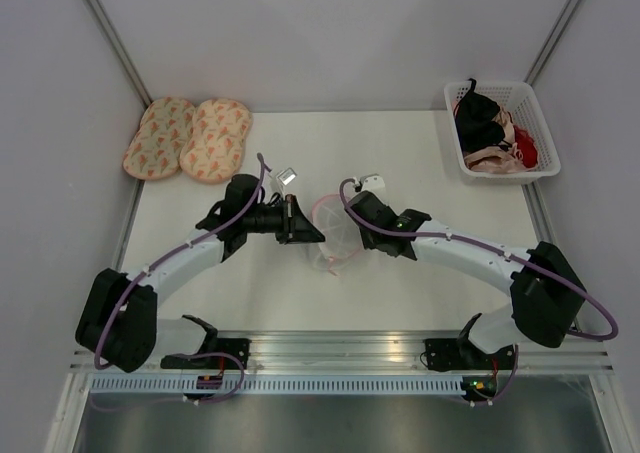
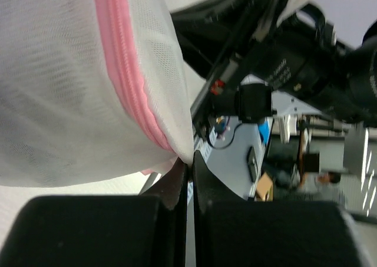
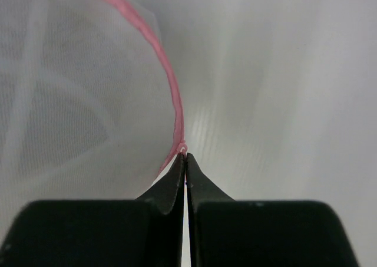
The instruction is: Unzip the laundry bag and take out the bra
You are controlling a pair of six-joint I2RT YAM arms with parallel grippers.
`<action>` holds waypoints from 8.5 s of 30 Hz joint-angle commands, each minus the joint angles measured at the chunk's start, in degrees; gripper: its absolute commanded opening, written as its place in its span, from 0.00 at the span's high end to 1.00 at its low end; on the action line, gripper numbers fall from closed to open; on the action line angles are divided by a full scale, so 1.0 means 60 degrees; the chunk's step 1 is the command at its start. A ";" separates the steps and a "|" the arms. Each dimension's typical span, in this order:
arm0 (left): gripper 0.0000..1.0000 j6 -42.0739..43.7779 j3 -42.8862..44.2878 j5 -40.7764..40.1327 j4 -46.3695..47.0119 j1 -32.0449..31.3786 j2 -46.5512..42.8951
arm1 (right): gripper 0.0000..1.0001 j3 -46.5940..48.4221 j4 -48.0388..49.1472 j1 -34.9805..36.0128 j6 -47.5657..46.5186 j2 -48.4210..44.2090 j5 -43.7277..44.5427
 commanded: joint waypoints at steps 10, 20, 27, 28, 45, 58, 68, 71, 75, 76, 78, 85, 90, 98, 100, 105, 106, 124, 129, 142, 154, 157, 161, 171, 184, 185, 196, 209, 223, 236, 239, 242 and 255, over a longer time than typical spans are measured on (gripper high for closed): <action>0.24 0.3214 0.1809 -0.1897 -0.3357 -0.0245 0.1059 | 1.00 0.0341 -0.0693 -0.0289 -0.0685 -0.1223 0.1035; 0.13 0.0283 -0.0267 -0.6615 -0.3681 -0.0259 -0.3376 | 1.00 -0.0157 -0.0738 -0.0289 -0.0977 -0.1709 -0.2328; 0.10 -0.2675 -0.2217 -0.4389 -0.2498 -0.0274 -0.5343 | 0.99 -0.0743 0.1808 -0.0099 -0.0554 -0.1180 -0.7825; 0.10 -0.3041 -0.2480 -0.3750 -0.2074 -0.0288 -0.5343 | 0.99 -0.0772 0.2058 -0.0069 -0.0437 -0.1137 -0.8045; 0.09 -0.5536 -0.3846 -0.3672 0.2691 -0.0712 -0.3382 | 1.00 -0.0934 0.3159 0.0077 0.0018 -0.0916 -0.7989; 0.14 -0.6370 -0.3860 -0.2951 0.4023 -0.1050 -0.1197 | 0.99 -0.0963 0.3305 0.0063 0.0033 -0.1165 -0.7842; 0.98 -0.6033 -0.3626 -0.3685 0.4288 -0.1050 -0.0626 | 1.00 -0.1197 0.2882 0.0077 -0.0231 -0.1604 -0.7931; 0.98 -0.5873 -0.3641 -0.3744 0.4186 -0.1021 -0.0684 | 1.00 -0.1125 0.2386 0.0063 -0.0421 -0.1517 -0.8003; 0.98 -0.5244 -0.3349 -0.3744 0.3456 -0.0860 -0.0962 | 1.00 -0.0963 0.1272 0.0063 -0.0904 -0.1254 -0.7537; 0.98 -0.5054 -0.3260 -0.3729 0.3221 -0.0787 -0.1035 | 0.99 -0.0905 0.1023 0.0063 -0.0992 -0.1210 -0.7376; 0.98 -0.4322 -0.2867 -0.3642 0.2287 -0.0582 -0.1328 | 1.00 -0.0817 0.0072 0.0078 -0.1256 -0.1078 -0.6397; 0.98 -0.1174 -0.1079 -0.2458 -0.0338 -0.0347 -0.0979 | 1.00 -0.0203 -0.1806 0.0078 -0.0730 -0.1209 -0.1416; 0.98 0.1376 0.0487 0.0764 -0.1687 -0.0376 0.0922 | 0.99 0.0340 -0.1909 -0.0054 -0.0582 -0.0641 0.1028; 0.98 0.4073 0.1735 0.1324 -0.3841 -0.0845 0.1761 | 1.00 0.1102 -0.0944 -0.0727 -0.1373 -0.0111 0.1988; 0.98 0.4191 0.1779 0.1295 -0.3886 -0.0889 0.1834 | 1.00 0.1234 -0.0768 -0.1049 -0.1417 -0.0081 0.1753; 0.41 0.3695 0.1926 -0.0809 -0.4003 -0.0889 0.1587 | 1.00 0.1104 -0.0562 -0.1109 -0.1549 -0.0345 0.0802; 0.31 0.3302 0.1926 -0.1409 -0.4033 -0.0889 0.1412 | 1.00 0.1030 -0.0533 -0.1109 -0.1564 -0.0432 0.0597; 0.02 -0.2399 -0.0959 -0.2560 -0.1236 -0.1006 -0.2136 | 1.00 -0.0963 0.2175 -0.0919 -0.0671 -0.1605 -0.9173; 0.02 -0.3102 -0.1340 -0.1914 -0.0299 -0.1226 -0.1696 | 1.00 -0.0948 0.2470 -0.0860 -0.0509 -0.1444 -0.9278; 0.10 -0.3339 -0.1415 -0.3258 0.0406 -0.1387 -0.0832 | 1.00 -0.0919 0.2251 -0.0596 -0.0744 -0.1590 -0.9235; 0.98 -0.2503 -0.0872 -0.3934 -0.0209 -0.1387 -0.0699 | 1.00 -0.0949 0.1432 -0.0552 -0.1182 -0.1679 -0.8707; 0.98 -0.2386 -0.0843 -0.4094 -0.0429 -0.1387 -0.0802 | 1.00 -0.0890 0.1007 -0.0509 -0.1417 -0.1518 -0.8474; 0.98 -0.2152 -0.0769 -0.4374 -0.0824 -0.1329 -0.0977 | 0.99 -0.0889 0.0012 -0.0362 -0.1725 -0.1079 -0.7464; 0.98 -0.1507 -0.0594 -0.4242 -0.1616 -0.1123 -0.1315 | 0.99 -0.0627 -0.1615 -0.0259 -0.0730 -0.0478 -0.1299; 0.98 -0.0921 -0.0549 -0.2720 -0.1221 -0.1123 -0.0670 | 0.99 0.0414 -0.0767 -0.0289 -0.0319 0.0241 0.1196; 0.98 -0.0921 -0.0564 -0.2704 -0.1162 -0.1123 -0.0684 | 1.00 0.0414 -0.0738 -0.0303 -0.0319 0.0226 0.1195; 0.01 -0.1009 -0.1150 -0.6013 -0.2290 -0.1123 -0.2704 | 1.00 0.0019 -0.0972 -0.0376 -0.0275 -0.0067 0.1562; 0.08 -0.0980 -0.0639 -0.5649 -0.1001 -0.1182 -0.0950 | 1.00 -0.0172 -0.0738 -0.0377 -0.0319 0.0109 0.1093; 0.16 -0.1214 -0.0579 -0.5649 0.0757 -0.1358 -0.0597 | 0.99 -0.0377 -0.0591 -0.0377 -0.0436 0.0065 0.0917; 0.98 -0.0408 0.0680 -0.5385 -0.1175 -0.1680 0.0736 | 1.00 -0.0392 -0.0620 -0.0377 -0.0465 0.0036 0.0990; 0.98 -0.0233 0.0725 -0.5428 -0.1439 -0.1695 0.0663 | 1.00 -0.0392 -0.0620 -0.0377 -0.0465 0.0036 0.1020; 0.98 -0.0101 0.0652 -0.5618 -0.1762 -0.1709 0.0444 | 0.99 -0.0377 -0.0708 -0.0377 -0.0407 0.0007 0.1194; 0.98 -0.0466 -0.0695 -0.5765 -0.2290 -0.1695 -0.1738 | 1.00 -0.0348 -0.1060 -0.0669 0.0208 0.0211 0.1957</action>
